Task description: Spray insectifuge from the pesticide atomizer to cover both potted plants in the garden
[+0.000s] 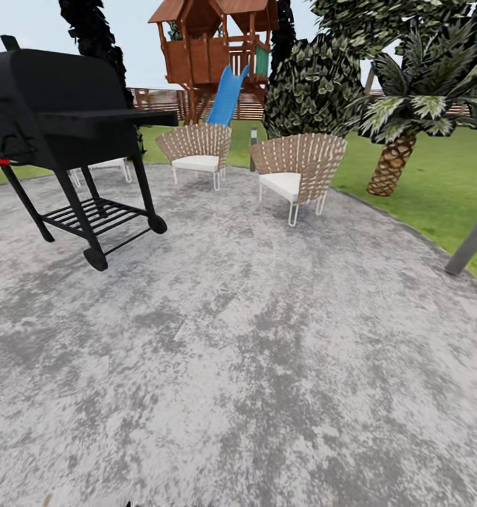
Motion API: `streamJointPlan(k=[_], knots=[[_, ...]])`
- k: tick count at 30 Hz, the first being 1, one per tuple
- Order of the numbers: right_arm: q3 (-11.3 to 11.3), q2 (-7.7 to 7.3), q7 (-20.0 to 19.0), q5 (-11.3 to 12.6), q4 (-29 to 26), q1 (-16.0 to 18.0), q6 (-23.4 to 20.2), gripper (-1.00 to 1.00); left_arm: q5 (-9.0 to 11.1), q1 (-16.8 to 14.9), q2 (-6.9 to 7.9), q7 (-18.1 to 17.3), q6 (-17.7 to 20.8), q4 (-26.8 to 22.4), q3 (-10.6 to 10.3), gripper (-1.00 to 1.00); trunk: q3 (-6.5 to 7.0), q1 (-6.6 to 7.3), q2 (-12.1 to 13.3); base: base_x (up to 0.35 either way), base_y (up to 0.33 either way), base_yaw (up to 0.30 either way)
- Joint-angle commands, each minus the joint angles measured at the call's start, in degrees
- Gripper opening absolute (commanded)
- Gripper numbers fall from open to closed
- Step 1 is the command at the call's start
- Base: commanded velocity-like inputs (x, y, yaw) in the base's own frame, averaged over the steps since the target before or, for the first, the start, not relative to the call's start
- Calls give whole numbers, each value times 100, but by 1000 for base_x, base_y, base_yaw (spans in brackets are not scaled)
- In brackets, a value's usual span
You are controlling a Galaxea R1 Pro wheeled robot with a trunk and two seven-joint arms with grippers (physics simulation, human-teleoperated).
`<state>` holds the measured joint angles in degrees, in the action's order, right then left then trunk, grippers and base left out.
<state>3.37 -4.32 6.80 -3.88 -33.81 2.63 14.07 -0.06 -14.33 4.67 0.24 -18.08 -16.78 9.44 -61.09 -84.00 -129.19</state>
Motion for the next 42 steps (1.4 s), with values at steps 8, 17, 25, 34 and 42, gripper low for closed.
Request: streamJointPlan(k=[8, 17, 25, 34, 42], knots=[[6, 1, 23, -34, -2, 1, 18, 100, 2, -2, -1, 2, -17, 8, 7, 100, -4, 1, -2, 0, 0, 281], [6, -1, 15, -43, -2, 1, 8, 100, 2, -2, -1, 2, -19, 8, 7, 100, -4, 1, -2, 0, 0, 281], [11, -6, 20, -34, -22, 1, 23, 100, 5, -2, -1, 2, -14, 0, 10, 100, -4, 1, -2, 49, -5, 281], [15, -8, 8, -18, -43, 1, 17, 100, 14, -4, -1, 2, -12, -1, 14, 100, -4, 1, -2, 273, -92, 97], [15, -8, 14, -17, -46, 1, 25, 100, 15, -6, -1, 2, -12, -1, 14, 100, -4, 1, -2, 293, -104, 154]])
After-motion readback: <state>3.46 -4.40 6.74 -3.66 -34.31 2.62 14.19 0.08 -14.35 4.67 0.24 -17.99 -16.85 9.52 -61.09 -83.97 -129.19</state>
